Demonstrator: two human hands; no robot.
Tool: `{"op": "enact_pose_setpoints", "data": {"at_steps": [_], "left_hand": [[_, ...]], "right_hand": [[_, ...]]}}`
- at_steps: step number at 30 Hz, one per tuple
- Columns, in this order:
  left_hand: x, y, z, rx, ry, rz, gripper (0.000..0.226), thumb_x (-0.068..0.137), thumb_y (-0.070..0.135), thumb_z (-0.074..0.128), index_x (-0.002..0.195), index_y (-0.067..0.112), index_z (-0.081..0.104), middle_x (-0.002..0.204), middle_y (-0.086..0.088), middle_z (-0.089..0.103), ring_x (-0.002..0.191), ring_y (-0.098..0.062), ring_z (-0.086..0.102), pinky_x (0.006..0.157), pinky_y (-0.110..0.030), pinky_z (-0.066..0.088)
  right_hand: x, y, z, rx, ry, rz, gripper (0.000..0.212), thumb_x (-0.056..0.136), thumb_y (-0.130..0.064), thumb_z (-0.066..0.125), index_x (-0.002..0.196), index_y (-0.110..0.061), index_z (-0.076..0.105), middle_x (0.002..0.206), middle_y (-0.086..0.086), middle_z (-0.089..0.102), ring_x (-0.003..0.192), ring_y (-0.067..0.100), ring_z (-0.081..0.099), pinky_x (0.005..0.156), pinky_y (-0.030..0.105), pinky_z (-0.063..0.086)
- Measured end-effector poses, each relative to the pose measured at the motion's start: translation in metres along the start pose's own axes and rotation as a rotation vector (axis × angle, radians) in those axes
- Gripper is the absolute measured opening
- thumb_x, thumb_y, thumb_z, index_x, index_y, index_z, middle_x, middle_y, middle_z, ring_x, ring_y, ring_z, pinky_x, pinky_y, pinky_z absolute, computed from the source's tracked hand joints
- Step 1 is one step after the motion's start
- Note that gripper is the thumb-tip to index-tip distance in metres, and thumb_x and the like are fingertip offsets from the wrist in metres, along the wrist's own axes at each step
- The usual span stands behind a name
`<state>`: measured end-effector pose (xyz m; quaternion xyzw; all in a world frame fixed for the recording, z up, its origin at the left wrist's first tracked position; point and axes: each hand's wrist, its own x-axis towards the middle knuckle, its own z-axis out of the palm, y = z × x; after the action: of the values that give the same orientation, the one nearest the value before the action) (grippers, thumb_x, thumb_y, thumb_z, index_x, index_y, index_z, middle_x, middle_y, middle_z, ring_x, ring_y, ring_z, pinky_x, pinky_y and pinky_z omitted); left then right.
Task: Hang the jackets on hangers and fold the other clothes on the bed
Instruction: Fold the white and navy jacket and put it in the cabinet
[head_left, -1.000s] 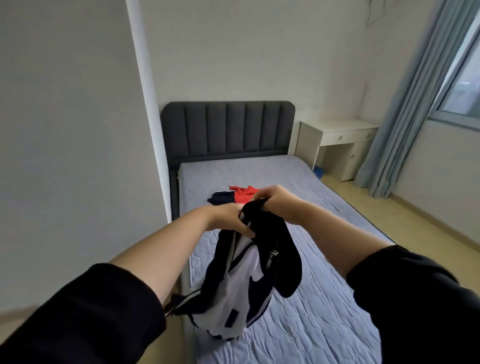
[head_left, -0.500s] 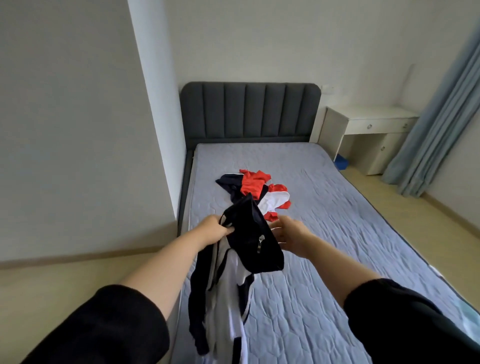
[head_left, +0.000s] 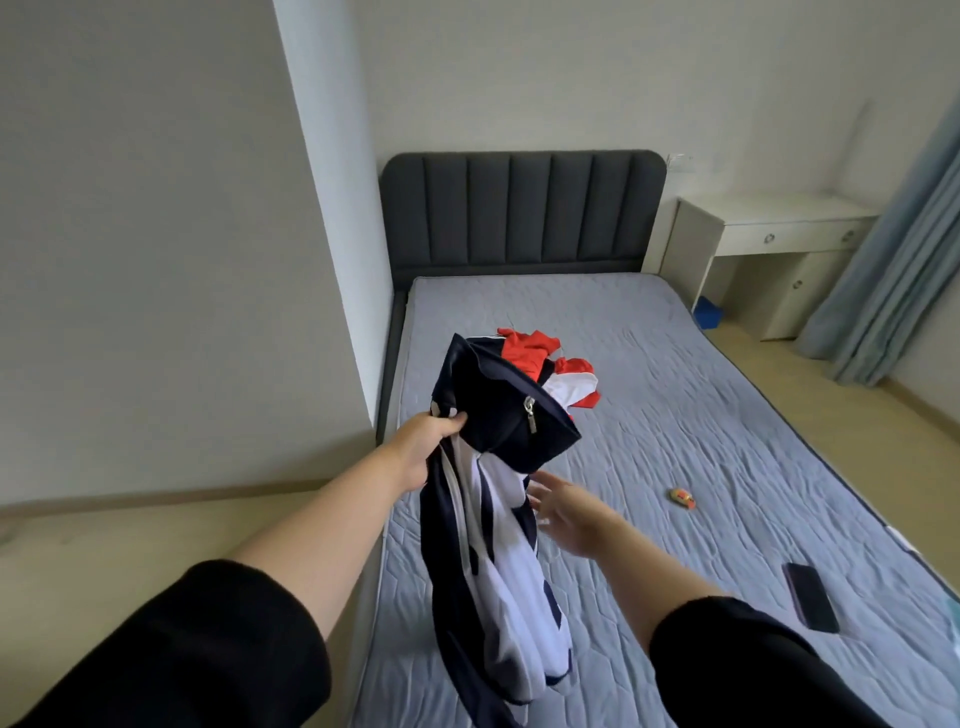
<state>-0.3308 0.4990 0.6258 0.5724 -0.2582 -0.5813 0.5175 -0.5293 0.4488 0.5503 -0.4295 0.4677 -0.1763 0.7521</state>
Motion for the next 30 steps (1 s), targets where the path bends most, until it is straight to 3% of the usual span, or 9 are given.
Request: {"op": "enact_pose_setpoints", "data": {"at_steps": [4,6,9,11,13,18,21,25,30], "left_hand": [[-0.007,0.006,-0.008,-0.028,-0.032,0.000,0.015,0.097,0.014,0.052,0.102,0.010,0.065,0.100,-0.010,0.068,0.093,-0.025,0.063,0.100,-0.041,0.044],[-0.010,0.012,-0.016,0.019,-0.014,0.030,0.014,0.097,0.014,0.052,0.100,0.010,0.064,0.096,-0.008,0.068,0.093,-0.024,0.064,0.094,-0.037,0.047],[-0.009,0.025,-0.038,0.504,0.106,0.168,0.008,0.094,0.020,0.059,0.099,0.015,0.062,0.097,-0.005,0.065,0.101,-0.025,0.061,0.089,-0.032,0.046],[-0.013,0.033,-0.050,0.918,0.118,0.203,0.008,0.092,0.025,0.061,0.092,0.017,0.059,0.092,-0.003,0.061,0.091,-0.020,0.057,0.080,-0.027,0.042],[-0.017,0.040,-0.059,1.081,0.094,0.225,0.012,0.092,0.026,0.061,0.087,0.016,0.060,0.088,-0.002,0.060,0.086,-0.018,0.055,0.074,-0.026,0.040],[-0.028,0.068,-0.076,1.018,0.336,0.419,0.024,0.083,0.019,0.062,0.062,0.022,0.051,0.066,0.004,0.055,0.069,-0.019,0.055,0.055,-0.026,0.036],[-0.031,0.077,-0.083,0.941,0.489,0.509,0.020,0.084,0.013,0.050,0.065,0.020,0.051,0.068,0.001,0.056,0.067,-0.019,0.054,0.053,-0.026,0.033],[-0.023,0.073,-0.101,0.938,0.322,0.294,0.018,0.088,0.017,0.047,0.083,0.010,0.063,0.087,-0.005,0.062,0.085,-0.021,0.060,0.065,-0.026,0.044],[-0.019,0.069,-0.112,0.774,0.316,0.336,0.012,0.088,0.009,0.052,0.086,0.012,0.063,0.085,-0.003,0.062,0.081,-0.017,0.057,0.064,-0.024,0.041]], "right_hand": [[-0.004,-0.018,0.032,-0.013,-0.123,-0.128,0.031,0.088,0.007,0.055,0.107,-0.015,0.063,0.098,0.000,0.069,0.089,0.012,0.065,0.069,0.021,0.051],[-0.002,-0.026,0.038,0.038,-0.074,-0.218,0.025,0.081,-0.001,0.068,0.105,-0.007,0.065,0.096,0.008,0.070,0.089,0.021,0.066,0.074,0.026,0.054],[0.000,-0.039,0.038,-0.083,0.150,-0.310,0.033,0.064,-0.007,0.078,0.096,-0.003,0.069,0.094,0.017,0.069,0.094,0.033,0.065,0.085,0.042,0.053],[-0.007,-0.050,0.042,-0.331,0.266,-0.351,0.015,0.072,-0.007,0.078,0.083,-0.010,0.068,0.082,0.009,0.068,0.081,0.025,0.065,0.073,0.034,0.054],[-0.015,-0.064,0.050,-0.468,0.295,-0.407,0.012,0.077,-0.012,0.076,0.077,-0.016,0.064,0.073,0.001,0.064,0.071,0.016,0.061,0.061,0.024,0.049],[-0.033,-0.114,0.077,-0.567,0.431,-0.629,0.020,0.083,-0.024,0.071,0.074,-0.010,0.059,0.065,-0.001,0.056,0.062,0.014,0.055,0.053,0.016,0.043],[-0.038,-0.133,0.088,-0.602,0.521,-0.798,0.022,0.088,-0.025,0.067,0.073,-0.015,0.054,0.060,-0.006,0.053,0.057,0.009,0.051,0.043,0.011,0.034],[-0.037,-0.135,0.087,-0.982,0.515,-0.693,0.024,0.092,-0.034,0.059,0.076,-0.016,0.055,0.066,0.001,0.056,0.064,0.021,0.054,0.051,0.027,0.036],[-0.032,-0.129,0.077,-1.057,0.569,-0.683,0.022,0.094,-0.034,0.056,0.081,-0.016,0.057,0.069,0.002,0.056,0.065,0.021,0.054,0.051,0.028,0.036]]}}
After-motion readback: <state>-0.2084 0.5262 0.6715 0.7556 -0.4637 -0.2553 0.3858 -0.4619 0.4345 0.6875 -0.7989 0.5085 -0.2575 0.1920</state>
